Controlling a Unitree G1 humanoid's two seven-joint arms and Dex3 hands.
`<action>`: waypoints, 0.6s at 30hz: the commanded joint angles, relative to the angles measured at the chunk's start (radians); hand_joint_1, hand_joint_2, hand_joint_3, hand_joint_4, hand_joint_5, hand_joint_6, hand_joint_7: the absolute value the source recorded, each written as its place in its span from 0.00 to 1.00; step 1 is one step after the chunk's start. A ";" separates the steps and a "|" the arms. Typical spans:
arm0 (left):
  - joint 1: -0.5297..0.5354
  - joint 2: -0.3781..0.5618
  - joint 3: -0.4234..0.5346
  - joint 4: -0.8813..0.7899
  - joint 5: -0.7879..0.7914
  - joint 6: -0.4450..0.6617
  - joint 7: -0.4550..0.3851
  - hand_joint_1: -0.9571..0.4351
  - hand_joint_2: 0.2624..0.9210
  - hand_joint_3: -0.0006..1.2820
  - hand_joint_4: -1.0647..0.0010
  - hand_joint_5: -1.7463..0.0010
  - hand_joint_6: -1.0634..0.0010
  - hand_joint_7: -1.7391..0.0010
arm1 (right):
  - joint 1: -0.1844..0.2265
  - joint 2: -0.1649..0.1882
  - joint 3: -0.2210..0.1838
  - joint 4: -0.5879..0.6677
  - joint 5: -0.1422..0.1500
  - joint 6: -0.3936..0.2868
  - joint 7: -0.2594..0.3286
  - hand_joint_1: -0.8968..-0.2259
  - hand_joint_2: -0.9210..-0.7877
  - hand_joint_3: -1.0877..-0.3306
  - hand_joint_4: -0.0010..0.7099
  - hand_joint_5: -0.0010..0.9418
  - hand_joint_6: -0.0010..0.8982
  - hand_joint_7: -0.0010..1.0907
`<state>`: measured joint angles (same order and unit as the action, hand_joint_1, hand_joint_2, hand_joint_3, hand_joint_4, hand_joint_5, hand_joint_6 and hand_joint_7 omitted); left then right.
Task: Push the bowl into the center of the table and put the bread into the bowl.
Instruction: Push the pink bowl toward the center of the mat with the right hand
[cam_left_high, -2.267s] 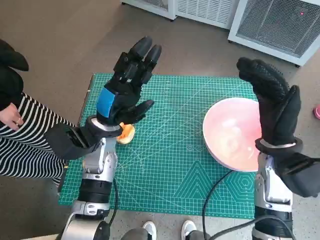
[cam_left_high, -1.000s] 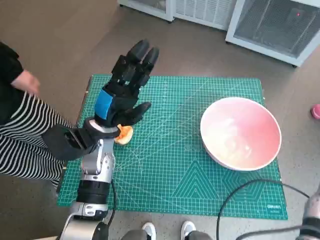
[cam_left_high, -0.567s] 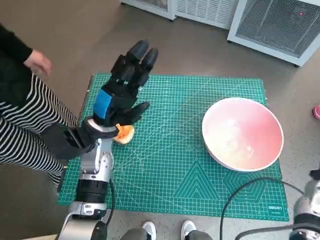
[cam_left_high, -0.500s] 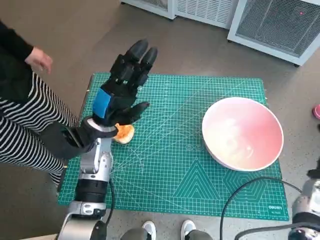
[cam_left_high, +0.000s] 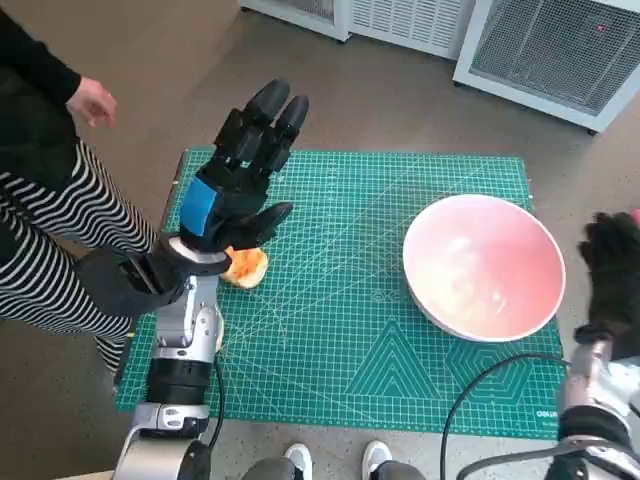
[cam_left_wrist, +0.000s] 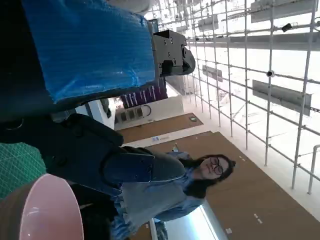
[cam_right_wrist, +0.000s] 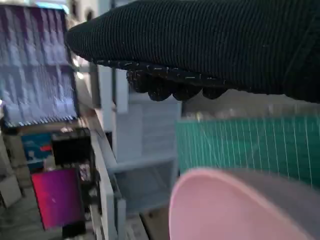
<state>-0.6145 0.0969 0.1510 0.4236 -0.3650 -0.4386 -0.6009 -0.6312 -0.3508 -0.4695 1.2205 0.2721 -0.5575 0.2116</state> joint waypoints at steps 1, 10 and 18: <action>0.004 0.012 0.003 -0.013 0.006 -0.006 0.009 0.24 1.00 0.26 0.97 0.98 1.00 0.80 | -0.009 0.034 0.020 0.023 -0.010 0.027 0.010 0.45 0.00 0.34 0.14 0.01 0.08 0.31; 0.016 0.017 0.007 -0.026 0.000 -0.006 0.017 0.23 1.00 0.25 0.96 0.98 1.00 0.78 | -0.029 0.067 0.067 0.022 -0.030 0.025 0.017 0.45 0.00 0.33 0.14 0.01 0.10 0.31; 0.027 0.018 0.007 -0.034 0.007 -0.011 0.029 0.23 1.00 0.25 0.96 0.98 1.00 0.78 | -0.042 0.092 0.099 0.017 -0.048 0.014 0.020 0.41 0.00 0.37 0.16 0.01 0.11 0.30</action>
<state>-0.6012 0.1102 0.1554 0.4095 -0.3624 -0.4390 -0.5786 -0.6788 -0.2821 -0.3828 1.2261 0.2372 -0.5483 0.2270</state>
